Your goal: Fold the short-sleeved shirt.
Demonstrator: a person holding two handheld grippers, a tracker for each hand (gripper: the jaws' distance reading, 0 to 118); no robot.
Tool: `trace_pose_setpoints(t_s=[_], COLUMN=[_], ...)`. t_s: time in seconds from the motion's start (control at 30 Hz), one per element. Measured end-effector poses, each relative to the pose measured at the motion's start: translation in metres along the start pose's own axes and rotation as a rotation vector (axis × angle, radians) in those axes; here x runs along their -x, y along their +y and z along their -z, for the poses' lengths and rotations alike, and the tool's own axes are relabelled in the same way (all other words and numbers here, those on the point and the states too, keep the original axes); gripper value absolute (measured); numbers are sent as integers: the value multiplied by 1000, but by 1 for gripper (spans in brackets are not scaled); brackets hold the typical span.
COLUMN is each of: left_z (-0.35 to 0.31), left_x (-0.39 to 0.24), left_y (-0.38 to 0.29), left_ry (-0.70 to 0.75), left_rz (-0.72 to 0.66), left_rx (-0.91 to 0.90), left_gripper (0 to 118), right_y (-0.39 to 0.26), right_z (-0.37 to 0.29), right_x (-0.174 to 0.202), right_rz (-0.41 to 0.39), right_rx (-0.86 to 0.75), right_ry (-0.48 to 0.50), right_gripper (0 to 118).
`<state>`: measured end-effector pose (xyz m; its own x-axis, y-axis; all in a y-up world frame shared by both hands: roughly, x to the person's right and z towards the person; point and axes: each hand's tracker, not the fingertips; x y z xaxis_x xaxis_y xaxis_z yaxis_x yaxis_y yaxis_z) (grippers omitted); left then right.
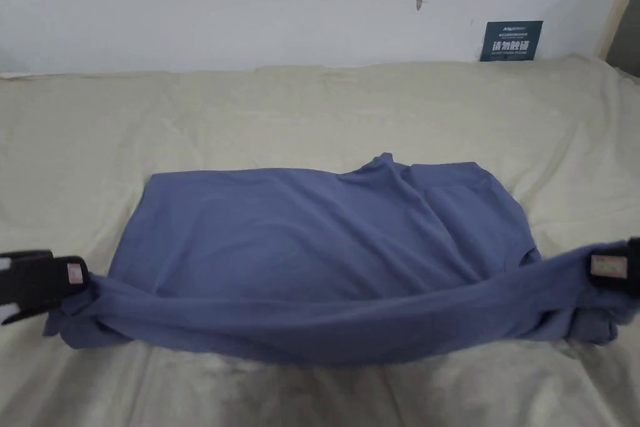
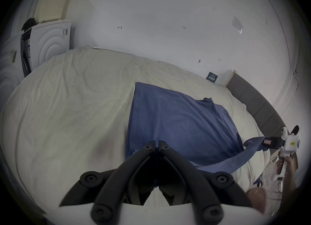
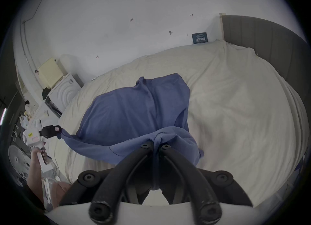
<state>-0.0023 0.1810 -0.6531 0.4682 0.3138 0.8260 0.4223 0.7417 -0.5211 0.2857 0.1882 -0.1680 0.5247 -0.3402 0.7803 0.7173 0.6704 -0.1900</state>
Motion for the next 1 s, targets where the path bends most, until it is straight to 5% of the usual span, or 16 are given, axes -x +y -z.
trace_pose_setpoints(t_s=[0.17, 0.37, 0.43, 0.5, 0.57, 0.67, 0.8, 0.9, 0.97, 1.0], left_z=[69, 131, 135, 133, 125, 106, 56, 15, -12, -24], left_x=[7, 14, 19, 19, 19, 19, 9, -9, -20, -26], left_y=[23, 29, 26, 24, 20, 12, -7, -36, -62, -75], left_ry=[80, 129, 121, 113, 120, 125, 85, 66, 74, 87], left_rz=[-62, -94, -118, -106, -56, -5, 81, 177, 229, 252], left_rx=[73, 175, 167, 137, 92, 16, -94, -141, -205, -237], left_gripper=[3, 4, 26, 64, 101, 116, 118, 115, 95, 65], right_y=[46, 65, 64, 59, 49, 38, 7, -24, -46, -58], right_z=[79, 153, 159, 155, 144, 114, 58, 23, 8, 1], right_x=[-31, -38, -34, -36, -39, -38, -13, 9, 24, 32], right_rz=[200, 158, 118, 134, 152, 133, -8, -51, -85, -116], right_rx=[109, 237, 221, 148, 39, -97, -273, -307, -330, -356], right_ry=[-46, -122, -146, -150, -121, -98, -78, 31, 82, 102], right_gripper=[4, 6, 37, 88, 93, 93, 93, 92, 83, 61])
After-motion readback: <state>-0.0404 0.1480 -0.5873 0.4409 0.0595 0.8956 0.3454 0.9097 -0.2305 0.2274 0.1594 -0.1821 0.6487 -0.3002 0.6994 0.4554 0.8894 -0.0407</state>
